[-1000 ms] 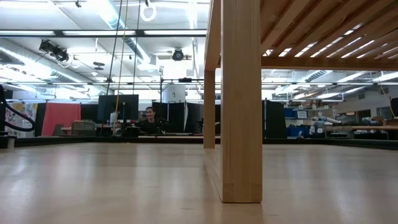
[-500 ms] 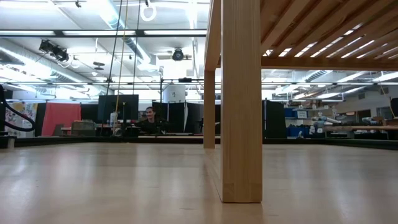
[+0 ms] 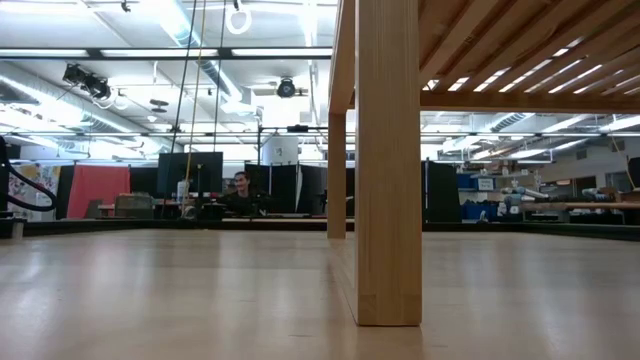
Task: Place and stack plates onto a shelf
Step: Stack the purple plate on top of the off white plate
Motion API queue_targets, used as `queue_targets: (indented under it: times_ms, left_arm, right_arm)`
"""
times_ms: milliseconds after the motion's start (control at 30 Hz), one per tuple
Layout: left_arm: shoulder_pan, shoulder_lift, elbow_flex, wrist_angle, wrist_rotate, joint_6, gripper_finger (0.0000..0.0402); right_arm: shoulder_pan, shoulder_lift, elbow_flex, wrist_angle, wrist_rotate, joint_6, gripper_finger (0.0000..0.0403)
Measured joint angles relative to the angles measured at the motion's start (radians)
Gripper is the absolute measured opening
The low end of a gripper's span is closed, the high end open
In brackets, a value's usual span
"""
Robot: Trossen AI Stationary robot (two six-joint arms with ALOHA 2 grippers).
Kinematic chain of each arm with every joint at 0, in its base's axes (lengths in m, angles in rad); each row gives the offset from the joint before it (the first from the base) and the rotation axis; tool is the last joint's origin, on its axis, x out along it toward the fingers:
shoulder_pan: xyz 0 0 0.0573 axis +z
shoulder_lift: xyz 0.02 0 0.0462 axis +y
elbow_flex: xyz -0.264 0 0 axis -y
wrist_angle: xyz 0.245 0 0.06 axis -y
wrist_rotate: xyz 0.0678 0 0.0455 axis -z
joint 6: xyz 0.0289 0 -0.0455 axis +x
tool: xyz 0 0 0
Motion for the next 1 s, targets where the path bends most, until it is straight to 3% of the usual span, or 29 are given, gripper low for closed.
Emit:
queue_targets:
  times_ms: [733, 1000]
  left_arm:
    - [0.0, 0.0, 0.0, -0.003, 0.0, 0.001, 0.0157]
    - [0.0, 0.0, 0.0, -0.003, 0.0, 0.001, 0.0157]
  right_arm:
    - [0.0, 0.0, 0.0, 0.012, 0.015, 0.03, 0.005]
    - [0.0, 0.0, 0.0, 0.011, 0.045, 0.054, 0.0098]
